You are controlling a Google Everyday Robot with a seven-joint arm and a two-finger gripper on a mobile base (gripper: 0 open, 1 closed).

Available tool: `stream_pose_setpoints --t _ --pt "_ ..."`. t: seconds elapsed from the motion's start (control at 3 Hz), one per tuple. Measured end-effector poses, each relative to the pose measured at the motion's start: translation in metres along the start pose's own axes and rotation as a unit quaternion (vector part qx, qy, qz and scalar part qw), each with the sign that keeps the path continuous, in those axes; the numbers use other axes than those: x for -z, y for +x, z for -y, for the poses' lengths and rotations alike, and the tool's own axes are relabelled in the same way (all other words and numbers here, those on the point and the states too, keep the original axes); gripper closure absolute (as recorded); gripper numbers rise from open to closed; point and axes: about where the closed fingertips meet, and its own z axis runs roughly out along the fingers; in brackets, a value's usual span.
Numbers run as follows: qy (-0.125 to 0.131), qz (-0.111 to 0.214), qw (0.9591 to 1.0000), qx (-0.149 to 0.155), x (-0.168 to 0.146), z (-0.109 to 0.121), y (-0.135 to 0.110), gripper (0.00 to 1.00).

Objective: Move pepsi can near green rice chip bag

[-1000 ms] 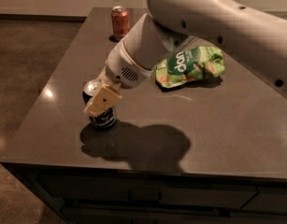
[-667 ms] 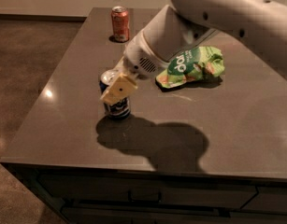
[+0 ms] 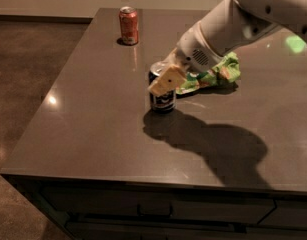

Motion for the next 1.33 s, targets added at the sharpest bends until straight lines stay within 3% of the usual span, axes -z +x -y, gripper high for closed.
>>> stream_pose_setpoints --t 0.33,0.67,1.0,1.33 --pt "0.02 -0.002 0.9995 -0.023 0.018 0.023 0.029 1.0" --pt "0.025 0.0 0.9991 -0.035 0.031 0.035 0.051 0.85" --pt "0.027 0.01 0.9988 -0.039 0.038 0.039 0.065 0.62" --pt "0.025 0.009 0.9989 -0.038 0.036 0.038 0.064 0.38"
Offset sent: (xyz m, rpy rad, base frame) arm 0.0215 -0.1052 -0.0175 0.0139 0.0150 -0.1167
